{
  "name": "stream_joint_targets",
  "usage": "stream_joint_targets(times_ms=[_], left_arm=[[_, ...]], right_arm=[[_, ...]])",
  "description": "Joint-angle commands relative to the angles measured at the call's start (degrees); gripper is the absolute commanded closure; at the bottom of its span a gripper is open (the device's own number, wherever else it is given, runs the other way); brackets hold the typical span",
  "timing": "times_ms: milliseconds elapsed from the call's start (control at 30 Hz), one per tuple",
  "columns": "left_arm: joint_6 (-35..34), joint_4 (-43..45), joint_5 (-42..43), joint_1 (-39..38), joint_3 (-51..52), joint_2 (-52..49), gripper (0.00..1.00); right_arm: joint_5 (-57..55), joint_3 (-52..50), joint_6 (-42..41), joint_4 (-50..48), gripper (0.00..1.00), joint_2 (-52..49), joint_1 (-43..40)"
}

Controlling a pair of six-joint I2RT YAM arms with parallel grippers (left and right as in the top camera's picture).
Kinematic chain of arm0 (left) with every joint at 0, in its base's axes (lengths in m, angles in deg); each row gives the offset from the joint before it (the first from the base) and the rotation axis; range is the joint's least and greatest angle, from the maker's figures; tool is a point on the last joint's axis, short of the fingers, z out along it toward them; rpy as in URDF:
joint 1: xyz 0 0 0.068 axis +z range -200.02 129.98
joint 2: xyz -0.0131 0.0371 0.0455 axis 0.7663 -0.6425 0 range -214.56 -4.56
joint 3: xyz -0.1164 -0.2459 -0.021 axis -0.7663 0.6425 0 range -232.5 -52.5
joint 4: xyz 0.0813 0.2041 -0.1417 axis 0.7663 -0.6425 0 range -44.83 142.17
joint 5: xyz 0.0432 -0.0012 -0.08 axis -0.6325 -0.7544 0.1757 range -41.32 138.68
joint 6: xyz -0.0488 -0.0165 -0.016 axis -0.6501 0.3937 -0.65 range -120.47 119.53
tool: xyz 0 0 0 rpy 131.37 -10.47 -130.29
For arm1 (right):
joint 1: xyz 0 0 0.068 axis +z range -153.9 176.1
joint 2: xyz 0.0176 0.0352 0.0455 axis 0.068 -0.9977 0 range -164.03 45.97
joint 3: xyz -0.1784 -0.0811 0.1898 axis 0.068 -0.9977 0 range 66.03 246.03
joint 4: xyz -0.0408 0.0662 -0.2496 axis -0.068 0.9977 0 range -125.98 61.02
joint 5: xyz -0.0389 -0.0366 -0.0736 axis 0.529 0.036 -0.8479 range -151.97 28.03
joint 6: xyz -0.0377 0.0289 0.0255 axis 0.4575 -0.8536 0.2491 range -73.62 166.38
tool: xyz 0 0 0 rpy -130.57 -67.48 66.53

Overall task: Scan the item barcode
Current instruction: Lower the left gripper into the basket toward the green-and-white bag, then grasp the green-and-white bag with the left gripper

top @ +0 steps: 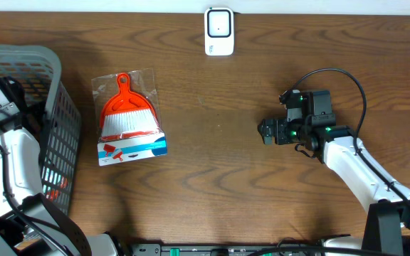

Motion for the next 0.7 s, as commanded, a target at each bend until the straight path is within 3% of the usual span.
stream_joint_targets(times_ms=[0, 667], left_arm=[[0.7, -0.4, -5.2, 0.5, -0.4, 0.4, 0.07], [0.7, -1.0, -7.1, -0.9, -0.4, -5.2, 0.07]], right_arm=[[-0.6, -0.3, 0.7, 0.0, 0.01, -0.3, 0.5], [-0.6, -0.3, 0.7, -0.3, 0.01, -0.3, 0.5]])
